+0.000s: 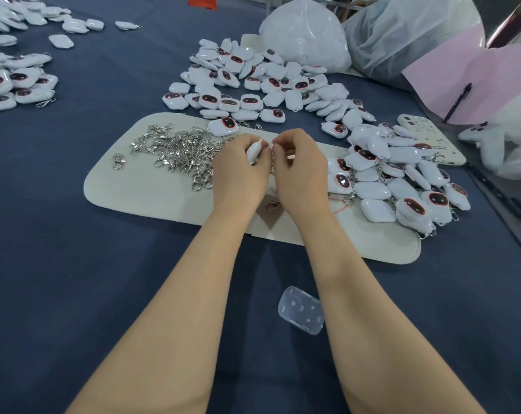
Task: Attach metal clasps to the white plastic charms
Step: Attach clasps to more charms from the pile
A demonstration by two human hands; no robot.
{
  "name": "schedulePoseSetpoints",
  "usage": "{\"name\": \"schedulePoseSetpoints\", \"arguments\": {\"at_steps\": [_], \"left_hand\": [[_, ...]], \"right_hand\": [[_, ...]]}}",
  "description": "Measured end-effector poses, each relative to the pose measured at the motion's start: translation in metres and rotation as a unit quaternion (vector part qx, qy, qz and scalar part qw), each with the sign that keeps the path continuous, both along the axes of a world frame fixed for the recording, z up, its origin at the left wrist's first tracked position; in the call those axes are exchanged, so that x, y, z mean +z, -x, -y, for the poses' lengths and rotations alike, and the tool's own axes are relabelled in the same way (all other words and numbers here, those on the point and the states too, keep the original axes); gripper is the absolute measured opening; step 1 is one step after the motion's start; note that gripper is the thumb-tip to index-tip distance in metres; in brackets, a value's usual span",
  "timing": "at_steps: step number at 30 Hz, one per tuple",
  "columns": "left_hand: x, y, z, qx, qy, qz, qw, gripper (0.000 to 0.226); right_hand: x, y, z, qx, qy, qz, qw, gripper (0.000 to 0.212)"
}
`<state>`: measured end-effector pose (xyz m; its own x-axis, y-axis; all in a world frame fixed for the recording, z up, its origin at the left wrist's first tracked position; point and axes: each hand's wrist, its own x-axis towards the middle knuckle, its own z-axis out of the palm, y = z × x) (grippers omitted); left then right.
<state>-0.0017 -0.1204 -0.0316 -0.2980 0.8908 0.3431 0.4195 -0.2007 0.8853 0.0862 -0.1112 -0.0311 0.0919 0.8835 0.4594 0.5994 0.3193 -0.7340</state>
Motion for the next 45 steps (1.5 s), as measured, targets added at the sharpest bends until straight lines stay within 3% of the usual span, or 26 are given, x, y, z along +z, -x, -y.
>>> {"name": "schedulePoseSetpoints", "arguments": {"at_steps": [4,7,11,16,23,30,37,45], "left_hand": [[0.0005,-0.0002,0.0029,0.008,-0.029,-0.037,0.999,0.009],[-0.0008,-0.0007,0.0025,0.008,-0.021,-0.055,0.998,0.009],[0.0008,0.0011,-0.0007,0.007,0.012,0.019,1.000,0.008],[0.0034,0.0030,-0.0038,-0.006,0.047,0.101,0.994,0.005],[-0.0016,0.0005,-0.0005,-0.009,0.020,-0.002,1.000,0.012],[-0.0016,-0.0010,0.0006,0.002,0.011,-0.016,1.000,0.008],[-0.0010,0.0007,-0.0012,-0.006,0.023,-0.016,1.000,0.023],[-0.0005,0.0004,0.0000,0.003,0.012,0.005,1.000,0.016]], "right_hand": [[0.0004,-0.0001,0.0003,0.009,-0.016,0.058,0.998,0.013],[0.0010,0.0016,0.0017,0.016,-0.012,0.028,0.999,0.015],[0.0016,0.0030,0.0026,0.017,0.010,-0.061,0.998,0.015],[-0.0008,0.0035,0.0005,0.014,0.038,-0.061,0.997,0.010],[0.0002,0.0029,0.0016,0.010,0.027,-0.052,0.998,0.012],[-0.0003,0.0018,0.0009,0.010,0.012,-0.029,0.999,0.013],[0.0005,0.0015,0.0005,0.015,0.001,-0.014,1.000,0.016],[-0.0017,0.0030,0.0012,0.031,0.011,-0.055,0.998,0.010]]}}
